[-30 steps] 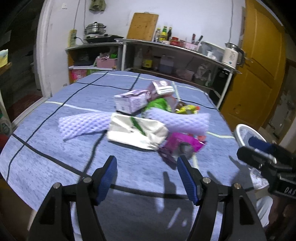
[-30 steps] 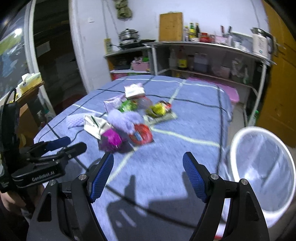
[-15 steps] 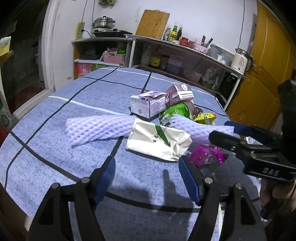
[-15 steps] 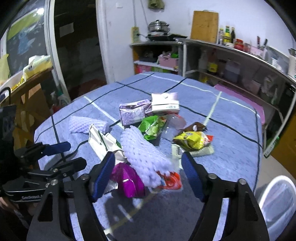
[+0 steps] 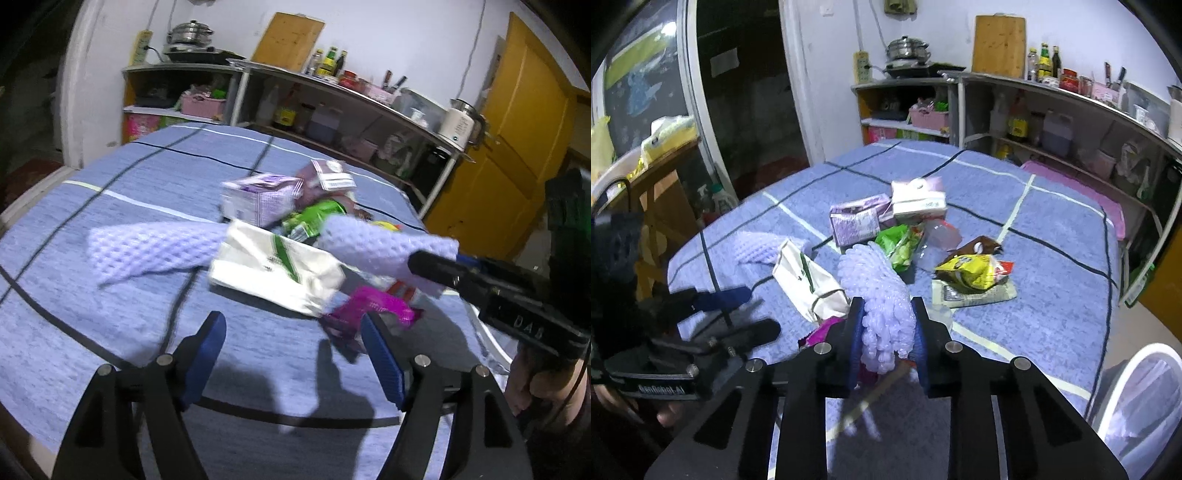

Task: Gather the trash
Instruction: 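Grasp the pink snack wrapper with the left gripper while the right gripper holds the foam net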

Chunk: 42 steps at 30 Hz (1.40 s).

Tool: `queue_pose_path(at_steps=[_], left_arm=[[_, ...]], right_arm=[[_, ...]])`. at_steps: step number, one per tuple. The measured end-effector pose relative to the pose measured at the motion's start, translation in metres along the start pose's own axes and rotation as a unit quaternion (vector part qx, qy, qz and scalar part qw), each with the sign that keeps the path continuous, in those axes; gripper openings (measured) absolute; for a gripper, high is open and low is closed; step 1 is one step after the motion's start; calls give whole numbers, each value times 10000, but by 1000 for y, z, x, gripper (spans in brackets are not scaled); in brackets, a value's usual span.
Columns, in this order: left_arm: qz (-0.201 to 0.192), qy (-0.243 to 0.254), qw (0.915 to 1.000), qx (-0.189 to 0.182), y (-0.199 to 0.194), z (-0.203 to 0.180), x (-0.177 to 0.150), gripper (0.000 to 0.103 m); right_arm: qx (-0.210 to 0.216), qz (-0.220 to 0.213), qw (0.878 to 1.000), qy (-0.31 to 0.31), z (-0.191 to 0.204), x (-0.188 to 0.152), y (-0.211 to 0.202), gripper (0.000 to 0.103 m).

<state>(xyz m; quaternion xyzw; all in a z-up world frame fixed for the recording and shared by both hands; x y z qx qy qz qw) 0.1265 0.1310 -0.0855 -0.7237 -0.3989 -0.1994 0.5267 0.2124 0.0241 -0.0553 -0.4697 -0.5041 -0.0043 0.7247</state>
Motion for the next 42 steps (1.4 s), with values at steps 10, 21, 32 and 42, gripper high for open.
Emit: queue_pose_path(at_steps=[10, 21, 32, 42], left_arm=[[208, 465, 9983, -285, 22, -40, -4, 77], [379, 772, 9963, 38, 46, -52, -2, 62], [485, 803, 9955, 122, 48, -57, -7, 12], [339, 805, 9962, 30, 32, -64, -3, 5]], right_arm=[[-62, -335, 9981, 520, -23, -2, -40, 25], [-214, -443, 9939, 990, -52, -22, -65, 25], [-285, -543, 9900, 1269, -70, -40, -83, 25], [-426, -649, 9864, 1449, -84, -53, -103, 25]])
Point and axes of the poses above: each gripper's, at about its wrist camera, not at the fingertips, and y roughly the way its jaws point, z to its left, x to its top, the point moved 7 cm from there along y, roughly the way its jaws point, and after that the axes turned 5 degrees about -x, right-handed, at the moved point
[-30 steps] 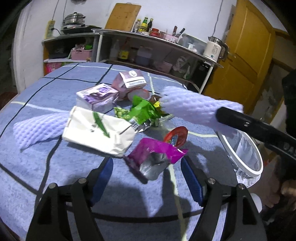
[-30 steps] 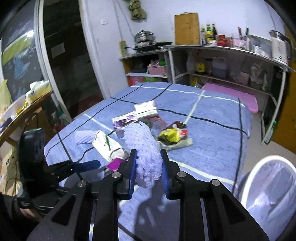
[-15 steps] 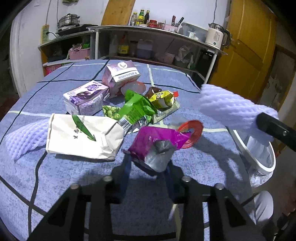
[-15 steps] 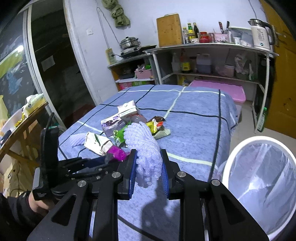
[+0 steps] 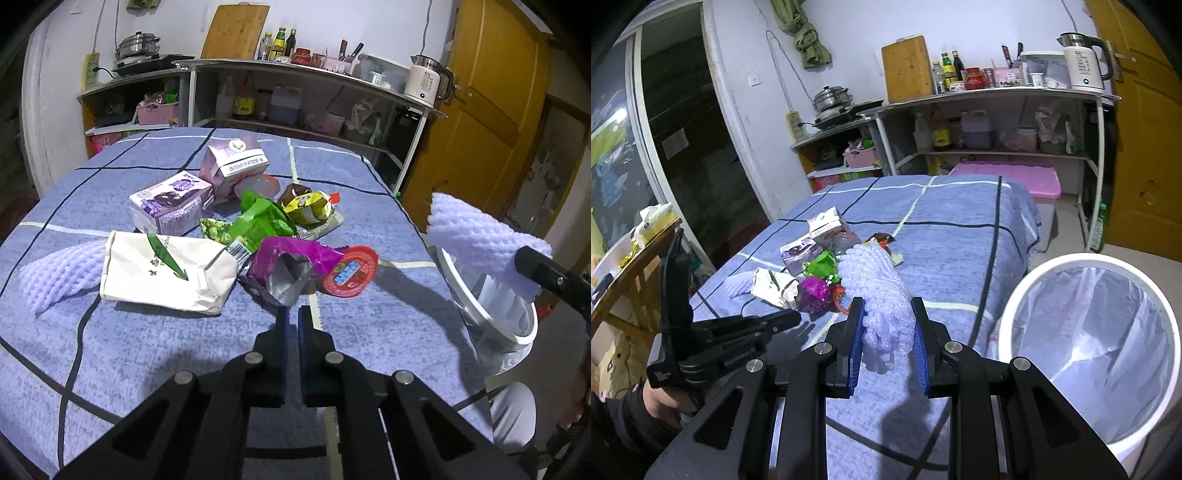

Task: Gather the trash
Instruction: 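Grasp the pink snack wrapper with the left gripper while the right gripper holds the foam net, then carry both items over the bin and open both grippers to drop them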

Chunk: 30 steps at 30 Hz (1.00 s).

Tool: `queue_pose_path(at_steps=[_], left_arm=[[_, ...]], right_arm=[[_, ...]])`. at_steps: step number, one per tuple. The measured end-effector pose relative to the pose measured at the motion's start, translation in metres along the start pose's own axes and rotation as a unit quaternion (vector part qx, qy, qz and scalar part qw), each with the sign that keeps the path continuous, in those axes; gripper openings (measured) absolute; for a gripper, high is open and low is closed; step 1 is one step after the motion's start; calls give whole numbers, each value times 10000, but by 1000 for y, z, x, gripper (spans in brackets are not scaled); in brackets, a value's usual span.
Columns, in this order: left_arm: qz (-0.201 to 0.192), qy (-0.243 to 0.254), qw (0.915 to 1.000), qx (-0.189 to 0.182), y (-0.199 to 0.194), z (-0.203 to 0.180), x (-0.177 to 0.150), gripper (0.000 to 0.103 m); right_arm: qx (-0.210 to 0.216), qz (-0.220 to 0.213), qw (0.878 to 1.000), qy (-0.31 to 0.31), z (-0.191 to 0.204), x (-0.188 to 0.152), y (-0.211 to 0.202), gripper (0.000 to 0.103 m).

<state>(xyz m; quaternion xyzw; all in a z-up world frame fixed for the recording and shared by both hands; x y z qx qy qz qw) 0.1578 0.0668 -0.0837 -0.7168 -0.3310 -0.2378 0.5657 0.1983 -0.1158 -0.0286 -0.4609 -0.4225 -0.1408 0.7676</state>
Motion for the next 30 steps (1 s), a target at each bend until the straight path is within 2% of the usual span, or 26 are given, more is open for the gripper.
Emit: queue_pose_path(at_steps=[2, 4, 5, 6, 7, 11, 17, 19, 21, 24, 30], left_arm=[[-72, 77, 9999, 32, -5, -1, 1, 5], [-127, 83, 9998, 132, -7, 1, 4, 18], [-157, 115, 9996, 197, -7, 3, 7, 48], [-211, 132, 9995, 214, -7, 3, 9, 66], [-271, 158, 9993, 205, -7, 3, 12, 66], [-249, 454, 9982, 291, 2, -1, 22, 66], [23, 823, 9960, 355, 32, 2, 29, 66], [29, 875, 9956, 328, 35, 1, 28, 58], [74, 931, 9952, 291, 37, -1, 28, 41], [125, 921, 9954, 230, 37, -3, 24, 27], [58, 762, 9969, 195, 27, -3, 21, 18]], right_arm=[[-10, -9, 10000, 21, -3, -1, -4, 25], [-27, -26, 10000, 37, -6, -2, -7, 25], [-33, -28, 10000, 43, -7, -2, -8, 25], [-39, -30, 10000, 52, -9, -2, -8, 25], [-48, -34, 10000, 62, -11, -3, -8, 25], [-89, -36, 9999, 115, -15, -2, -8, 25], [-132, -20, 9997, 192, -21, -4, -6, 25], [-152, -7, 9997, 209, -23, -5, -6, 25], [-173, -6, 9996, 223, -26, -5, -6, 25], [-182, -13, 9995, 257, -28, -5, -7, 25], [-194, -58, 9994, 287, -29, -5, -13, 25]])
Point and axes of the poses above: each gripper's, at about its wrist camera, not at the fingertips, and y roughly the way its jaws point, z to its left, x to its top, the point moved 7 cm from there along y, roughly the way its jaws point, and after that the axes turned 5 degrees about -x, right-handed, at the moved point
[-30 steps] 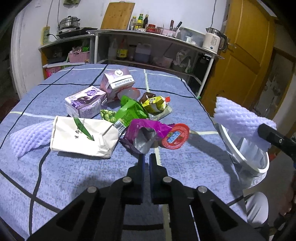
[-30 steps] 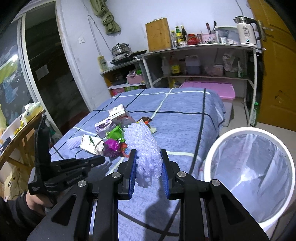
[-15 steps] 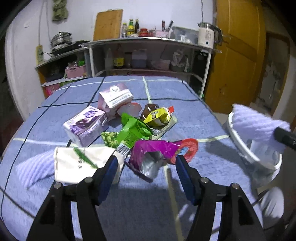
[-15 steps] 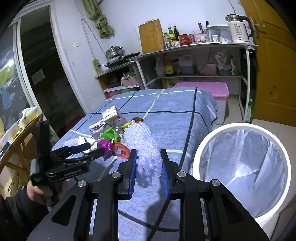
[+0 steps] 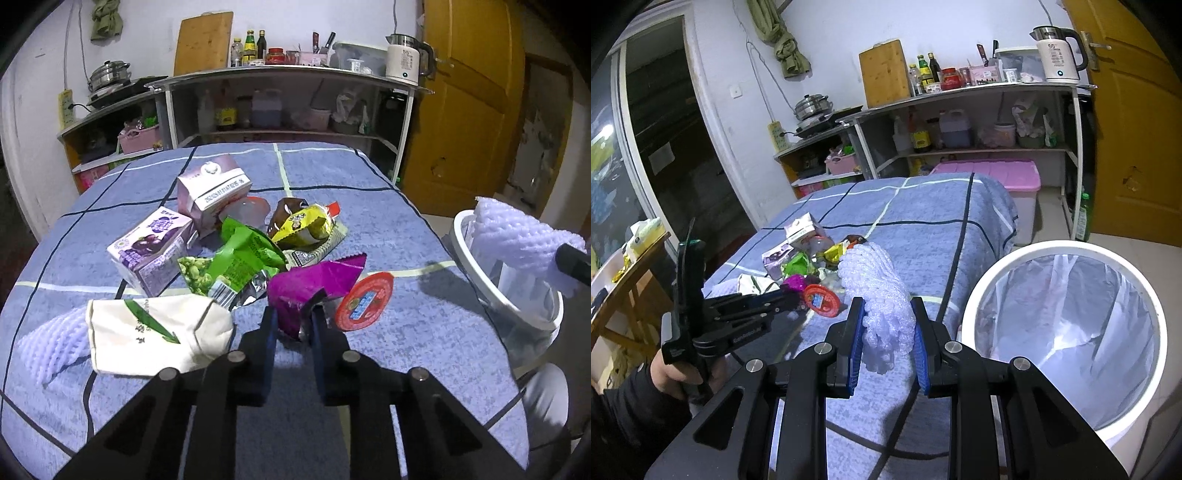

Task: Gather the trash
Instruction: 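Carry both items over the bin and open both grippers to drop them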

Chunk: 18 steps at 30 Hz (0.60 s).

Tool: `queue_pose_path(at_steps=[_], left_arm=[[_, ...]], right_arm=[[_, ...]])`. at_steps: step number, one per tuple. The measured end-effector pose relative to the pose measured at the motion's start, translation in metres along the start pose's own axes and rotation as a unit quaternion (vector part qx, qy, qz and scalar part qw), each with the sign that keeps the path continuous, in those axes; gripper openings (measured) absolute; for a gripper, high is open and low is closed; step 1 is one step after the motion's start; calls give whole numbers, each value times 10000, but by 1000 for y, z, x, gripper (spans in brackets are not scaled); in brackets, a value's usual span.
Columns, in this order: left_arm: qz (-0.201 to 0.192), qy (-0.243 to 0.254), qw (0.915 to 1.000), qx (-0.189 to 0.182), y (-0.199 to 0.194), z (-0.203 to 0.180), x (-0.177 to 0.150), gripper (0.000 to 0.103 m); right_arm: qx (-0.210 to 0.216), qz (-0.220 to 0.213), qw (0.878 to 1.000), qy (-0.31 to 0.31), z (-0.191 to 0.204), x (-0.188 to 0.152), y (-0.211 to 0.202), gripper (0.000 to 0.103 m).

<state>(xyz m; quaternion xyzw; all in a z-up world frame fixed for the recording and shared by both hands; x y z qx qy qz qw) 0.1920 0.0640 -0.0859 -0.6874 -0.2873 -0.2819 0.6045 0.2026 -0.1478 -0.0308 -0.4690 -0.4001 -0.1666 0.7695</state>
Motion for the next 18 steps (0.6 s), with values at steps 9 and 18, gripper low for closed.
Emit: queue_pose_path(at_steps=[9, 18], left_arm=[[-296, -123, 9995, -66, -31, -11, 15, 17], [-480, 181, 9964, -674, -39, -75, 41, 17]], right_arm=[[-121, -176, 9997, 108, -15, 2, -19, 25], [-479, -257, 9976, 434, -57, -7, -40, 25]])
Point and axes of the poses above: each gripper's, at about its wrist camera, not at the fingertips, and y roughly the way its jaws point, z to its left, x to its top, the point moved 7 cm from there along y, roughly the way its jaws point, and after that the axes turned 5 degrees about -x, right-handed, at the moved point
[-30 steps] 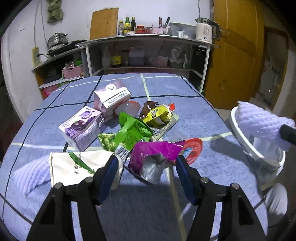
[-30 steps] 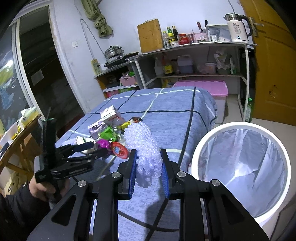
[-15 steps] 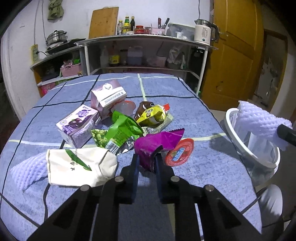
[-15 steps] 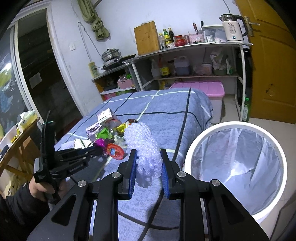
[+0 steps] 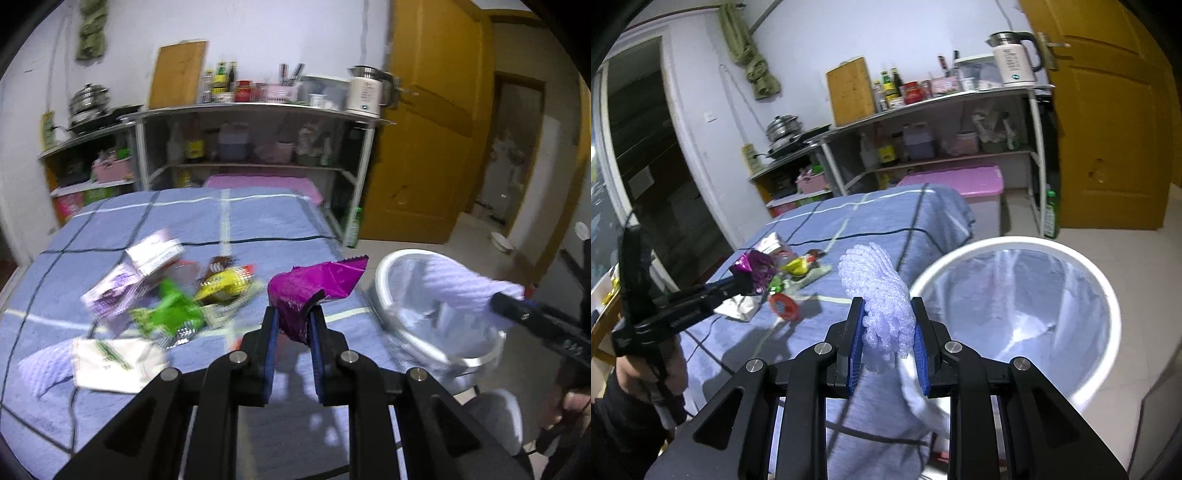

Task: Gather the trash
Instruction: 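Carry both items over the bin and open both grippers to drop them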

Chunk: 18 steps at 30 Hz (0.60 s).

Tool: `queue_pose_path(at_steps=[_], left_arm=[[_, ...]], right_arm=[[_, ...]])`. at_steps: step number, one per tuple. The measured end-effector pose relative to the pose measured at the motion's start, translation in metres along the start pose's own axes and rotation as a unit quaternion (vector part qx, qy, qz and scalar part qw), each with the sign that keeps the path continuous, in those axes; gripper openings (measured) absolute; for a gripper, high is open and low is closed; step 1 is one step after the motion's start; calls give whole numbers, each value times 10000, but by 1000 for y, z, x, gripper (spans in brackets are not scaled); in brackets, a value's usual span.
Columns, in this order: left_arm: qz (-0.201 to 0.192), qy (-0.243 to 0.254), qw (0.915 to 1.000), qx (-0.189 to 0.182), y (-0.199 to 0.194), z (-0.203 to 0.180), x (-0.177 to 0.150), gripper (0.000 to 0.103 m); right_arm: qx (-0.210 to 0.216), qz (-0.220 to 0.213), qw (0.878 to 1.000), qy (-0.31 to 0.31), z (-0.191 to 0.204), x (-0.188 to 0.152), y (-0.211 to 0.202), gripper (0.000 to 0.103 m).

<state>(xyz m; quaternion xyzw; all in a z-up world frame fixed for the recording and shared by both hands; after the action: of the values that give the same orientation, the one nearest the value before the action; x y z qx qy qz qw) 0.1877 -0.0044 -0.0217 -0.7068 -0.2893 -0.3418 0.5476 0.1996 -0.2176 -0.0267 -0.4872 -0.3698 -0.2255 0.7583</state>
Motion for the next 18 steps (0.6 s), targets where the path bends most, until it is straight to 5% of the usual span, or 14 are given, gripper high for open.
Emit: queue_pose_path(at_steps=[18], left_arm=[[854, 582, 9870, -1228, 88, -129, -12, 18]], right_arm=[[-766, 370, 9949, 548, -85, -28, -3, 25]])
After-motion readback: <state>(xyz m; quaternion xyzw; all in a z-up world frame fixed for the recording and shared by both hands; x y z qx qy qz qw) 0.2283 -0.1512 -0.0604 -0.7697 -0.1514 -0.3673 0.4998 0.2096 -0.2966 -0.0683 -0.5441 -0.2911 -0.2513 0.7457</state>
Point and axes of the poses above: each gripper's, at about its wrist camera, not at the fingertips, and y roughly the way its jaws point, z to its left, x to its top, the point moved 7 cm from there along y, roughly the way its jaws point, and after that the axes turned 5 degrees about -x, right-handed, at the moved point
